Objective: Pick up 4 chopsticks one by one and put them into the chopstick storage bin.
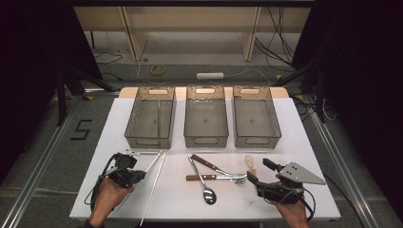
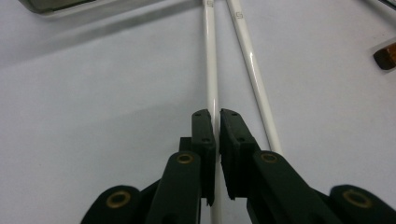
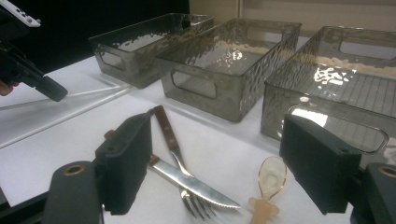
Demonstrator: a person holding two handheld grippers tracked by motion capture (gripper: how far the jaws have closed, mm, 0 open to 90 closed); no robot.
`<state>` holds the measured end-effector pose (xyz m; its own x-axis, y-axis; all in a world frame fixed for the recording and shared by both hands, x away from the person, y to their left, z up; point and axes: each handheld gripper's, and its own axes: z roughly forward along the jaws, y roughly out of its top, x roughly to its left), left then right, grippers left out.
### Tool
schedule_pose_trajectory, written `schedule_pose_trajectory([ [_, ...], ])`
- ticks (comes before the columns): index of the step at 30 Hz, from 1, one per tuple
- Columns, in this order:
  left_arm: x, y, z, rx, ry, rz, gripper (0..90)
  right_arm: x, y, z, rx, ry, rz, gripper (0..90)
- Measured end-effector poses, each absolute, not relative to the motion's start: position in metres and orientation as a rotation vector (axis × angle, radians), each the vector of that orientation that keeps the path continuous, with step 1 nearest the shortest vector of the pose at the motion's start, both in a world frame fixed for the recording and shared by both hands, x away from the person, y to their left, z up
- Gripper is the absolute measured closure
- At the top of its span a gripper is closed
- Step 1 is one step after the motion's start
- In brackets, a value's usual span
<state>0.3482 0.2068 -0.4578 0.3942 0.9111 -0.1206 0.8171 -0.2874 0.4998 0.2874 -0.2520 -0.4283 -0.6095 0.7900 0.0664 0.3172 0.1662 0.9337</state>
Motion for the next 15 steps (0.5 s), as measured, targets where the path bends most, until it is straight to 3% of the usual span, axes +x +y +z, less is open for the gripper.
schedule_pose_trajectory([
  [15, 0.3427, 0.2110, -0.4486, 2.122, 1.430, 0.265, 84.3, 0.2879, -0.2526, -0.4283, 1.050, 2.006, 1.442, 26.4],
])
